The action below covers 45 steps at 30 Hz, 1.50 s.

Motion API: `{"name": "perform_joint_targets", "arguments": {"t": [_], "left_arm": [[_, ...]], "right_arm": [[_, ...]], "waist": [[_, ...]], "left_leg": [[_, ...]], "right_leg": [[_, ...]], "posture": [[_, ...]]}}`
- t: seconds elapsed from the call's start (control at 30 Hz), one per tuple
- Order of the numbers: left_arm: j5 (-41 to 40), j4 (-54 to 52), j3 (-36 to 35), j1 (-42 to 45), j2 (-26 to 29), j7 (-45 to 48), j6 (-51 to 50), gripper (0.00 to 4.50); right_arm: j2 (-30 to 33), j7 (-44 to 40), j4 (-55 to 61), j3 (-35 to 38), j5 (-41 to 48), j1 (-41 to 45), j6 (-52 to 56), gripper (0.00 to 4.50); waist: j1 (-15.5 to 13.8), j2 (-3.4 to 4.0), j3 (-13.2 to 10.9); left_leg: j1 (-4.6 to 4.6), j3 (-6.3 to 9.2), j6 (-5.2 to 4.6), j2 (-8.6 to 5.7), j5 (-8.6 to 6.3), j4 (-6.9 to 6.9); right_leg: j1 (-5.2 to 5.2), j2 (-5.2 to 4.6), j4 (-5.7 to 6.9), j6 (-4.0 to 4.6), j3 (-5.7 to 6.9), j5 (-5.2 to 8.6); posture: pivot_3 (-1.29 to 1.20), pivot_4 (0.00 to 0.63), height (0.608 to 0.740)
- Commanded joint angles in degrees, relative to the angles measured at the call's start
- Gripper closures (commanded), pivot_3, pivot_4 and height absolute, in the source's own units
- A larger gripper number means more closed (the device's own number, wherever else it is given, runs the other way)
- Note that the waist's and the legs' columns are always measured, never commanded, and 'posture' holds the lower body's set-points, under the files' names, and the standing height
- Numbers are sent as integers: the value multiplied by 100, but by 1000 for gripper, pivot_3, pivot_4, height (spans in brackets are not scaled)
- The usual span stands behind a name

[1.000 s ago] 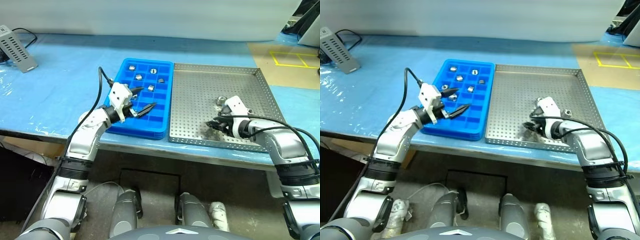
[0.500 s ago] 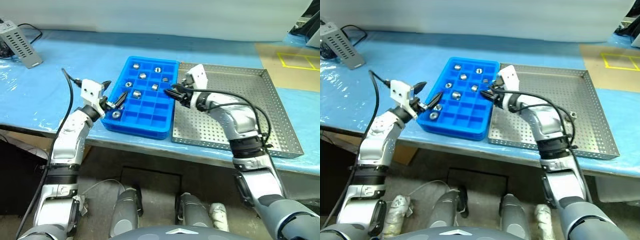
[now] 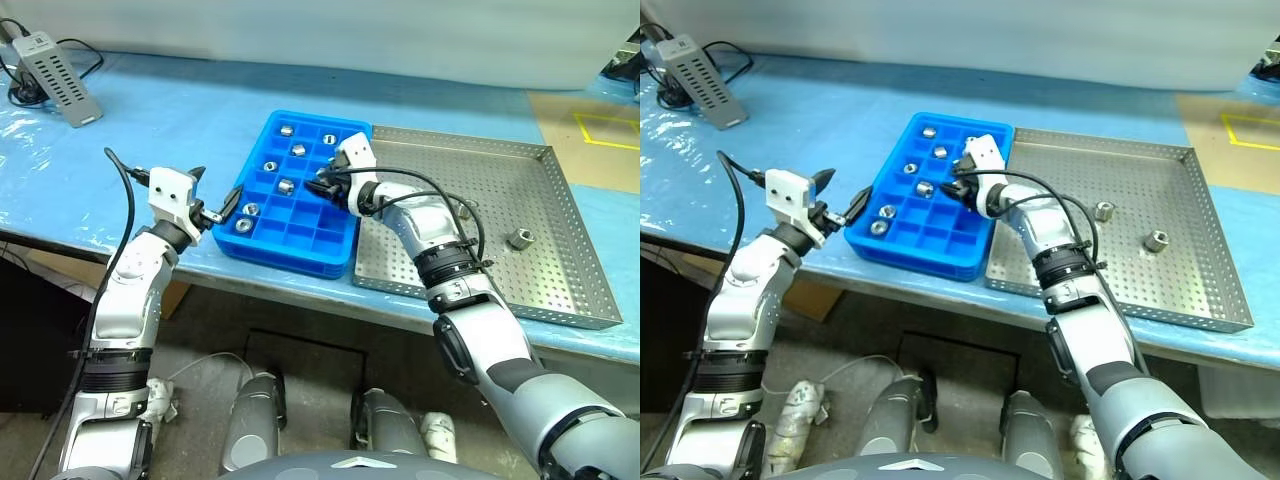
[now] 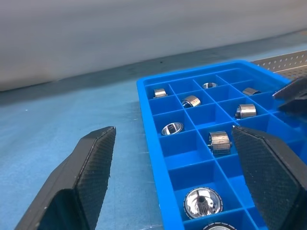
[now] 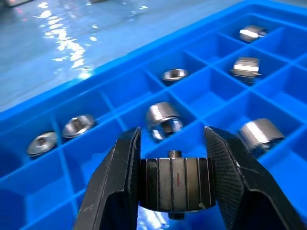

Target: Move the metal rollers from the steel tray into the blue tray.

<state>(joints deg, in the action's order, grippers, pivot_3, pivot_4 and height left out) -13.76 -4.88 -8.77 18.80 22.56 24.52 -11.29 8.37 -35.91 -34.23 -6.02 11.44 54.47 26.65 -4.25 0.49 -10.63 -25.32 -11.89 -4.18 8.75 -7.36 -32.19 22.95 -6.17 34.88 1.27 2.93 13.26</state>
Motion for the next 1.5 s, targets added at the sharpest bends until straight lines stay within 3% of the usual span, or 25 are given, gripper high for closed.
{"name": "perform_joint_targets", "arguments": {"t": [0.03, 0.2, 0.23, 0.27, 0.43, 0.67, 0.93, 1.13, 1.5], "left_arm": [[-3, -320, -143, -82, 95, -85, -21, 433], [42, -352, -45, -97, 97, -87, -94, 433], [56, -355, -8, -92, 97, -71, -108, 433], [67, -356, 25, -84, 91, -57, -120, 433], [34, -239, 203, 63, 36, 127, -166, 433], [119, 503, 754, 652, -281, 544, 103, 433], [245, 1629, 1107, 1416, -548, 1062, 648, 433], [336, 2024, 1214, 1599, -664, 1260, 904, 433], [339, 1916, 1063, 1440, -627, 1171, 889, 433]], "right_arm": [[-124, -297, 458, -97, 82, -29, 4, 2874], [-268, -294, 618, -219, -27, -197, 166, 2874], [-275, -238, 596, -240, -83, -222, 171, 2111], [-269, -182, 592, -252, -132, -243, 172, 1959], [-109, 167, 672, 22, -199, -242, 19, 262], [615, 1215, 1097, 796, -368, -349, -407, 262], [1265, 2778, 1403, 1451, -883, -642, -367, 262], [1336, 3735, 1264, 1656, -1211, -702, 291, 262], [940, 4121, 406, 2211, -693, -441, 1360, 262]], "waist": [[-9, 0, 0], [-24, 0, 0], [-24, -1, 1], [-31, -1, 1], [-64, -2, 1], [-84, -4, 2], [221, -6, 4], [462, -6, 4], [488, -6, 4]], "left_leg": [[0, 0, 0, 0, 0, 0], [1, 3, 0, 1, 0, 1], [1, 3, 1, 1, 0, 1], [2, 3, 2, 0, 1, 1], [3, 3, 19, 0, 12, 2], [6, 0, 28, -5, 17, 1], [6, -2, 24, -3, 17, 0], [8, -6, 1, -2, 6, -5], [8, -6, -18, -1, -5, -14]], "right_leg": [[0, 0, 1, 0, 0, 0], [1, 1, 3, 0, 1, 0], [1, 1, 3, 0, 1, 0], [0, 1, 4, 0, 1, 0], [1, 0, 7, 0, 1, 0], [0, 0, 10, -1, -4, -1], [1, 3, 8, -2, -10, -2], [0, 6, 6, 0, -19, -2], [-5, 7, 7, 5, -19, -4]], "posture": [[100, 150, 740], [96, 150, 740], [94, 150, 740], [94, 150, 740], [45, 150, 740], [-124, 150, 740], [-261, 150, 740], [-279, 150, 740], [-234, 150, 740]]}}
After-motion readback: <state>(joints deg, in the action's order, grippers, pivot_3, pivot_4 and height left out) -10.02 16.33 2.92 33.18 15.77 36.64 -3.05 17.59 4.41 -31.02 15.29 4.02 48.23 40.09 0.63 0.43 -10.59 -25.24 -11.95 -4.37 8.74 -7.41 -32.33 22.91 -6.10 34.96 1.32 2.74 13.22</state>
